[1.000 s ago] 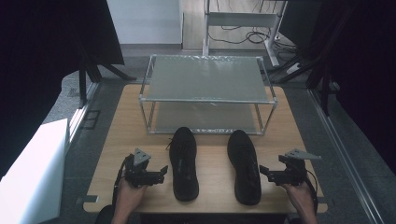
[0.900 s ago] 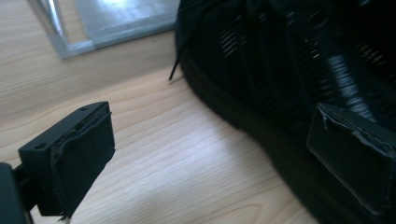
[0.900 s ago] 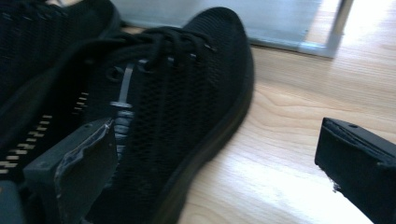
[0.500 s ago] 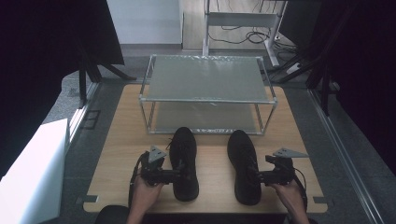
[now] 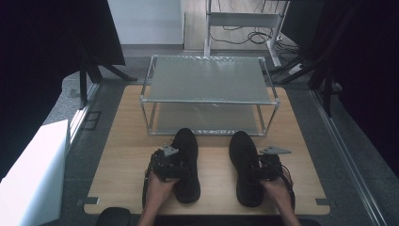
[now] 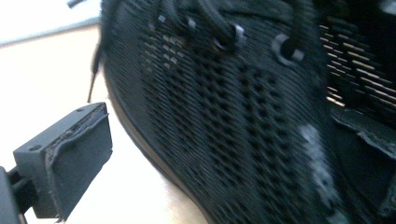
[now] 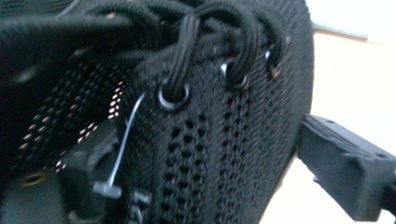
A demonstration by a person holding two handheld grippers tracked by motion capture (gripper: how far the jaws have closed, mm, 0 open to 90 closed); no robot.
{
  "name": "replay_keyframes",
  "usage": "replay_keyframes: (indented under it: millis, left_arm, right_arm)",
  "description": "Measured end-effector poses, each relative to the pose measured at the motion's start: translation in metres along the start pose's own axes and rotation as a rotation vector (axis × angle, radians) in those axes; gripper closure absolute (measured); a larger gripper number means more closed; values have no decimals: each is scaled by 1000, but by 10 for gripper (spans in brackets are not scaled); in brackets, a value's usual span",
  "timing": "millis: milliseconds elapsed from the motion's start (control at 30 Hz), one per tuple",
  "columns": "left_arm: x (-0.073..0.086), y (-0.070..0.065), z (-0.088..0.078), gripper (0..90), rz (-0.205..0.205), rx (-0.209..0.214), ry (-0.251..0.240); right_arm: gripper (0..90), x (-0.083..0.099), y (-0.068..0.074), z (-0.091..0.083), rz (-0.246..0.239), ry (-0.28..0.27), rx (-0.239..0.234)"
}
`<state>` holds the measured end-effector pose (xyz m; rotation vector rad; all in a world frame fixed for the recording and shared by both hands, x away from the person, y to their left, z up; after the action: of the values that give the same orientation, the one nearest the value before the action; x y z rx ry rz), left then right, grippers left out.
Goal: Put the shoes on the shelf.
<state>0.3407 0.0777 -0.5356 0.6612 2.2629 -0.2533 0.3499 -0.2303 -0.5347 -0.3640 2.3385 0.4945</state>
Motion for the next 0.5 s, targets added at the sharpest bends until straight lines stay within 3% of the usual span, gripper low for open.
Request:
replay_keyframes:
  millis: [100, 133, 167, 200, 233, 267, 300, 400, 500]
  left_arm:
    - [-3, 2, 3, 3, 9, -17, 6]
    - [-5, 0, 2, 43, 18, 0, 1]
    - [-5, -1, 2, 146, 18, 17, -5]
    - [-5, -2, 1, 227, 24, -6, 1]
    - [-5, -2, 0, 227, 28, -17, 0]
    - [-5, 0, -2, 345, 28, -29, -8]
    - [-4, 2, -4, 345, 25, -35, -14]
    - [-4, 8, -5, 473, 15, -31, -21]
    - [-5, 12, -6, 590, 31, -56, -17]
  right_arm:
    - [231, -1, 0, 0, -24, -14, 65]
    - [285, -1, 0, -1, -28, -15, 79]
    - [349, -1, -1, -4, -47, -18, 104]
    - [435, -2, 0, -6, -82, -28, 132]
    - [435, -2, 0, -6, -82, -28, 132]
    - [503, -2, -1, -7, -98, -37, 156]
    - [503, -2, -1, -7, -98, -37, 156]
    - [605, -3, -3, -10, -107, -57, 177]
    - [689, -5, -6, -12, -101, -87, 172]
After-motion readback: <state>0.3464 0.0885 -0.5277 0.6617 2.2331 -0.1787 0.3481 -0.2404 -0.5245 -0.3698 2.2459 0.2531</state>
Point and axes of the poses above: each handheld gripper's, and its own axes: z roughly forward along the jaws, x roughly out of its underside, y roughly to its left, the point moved 6 cm from there along z, roughly forward along the jaws, and after that the axes turned 9 degrees about z, right-handed, at the moved point
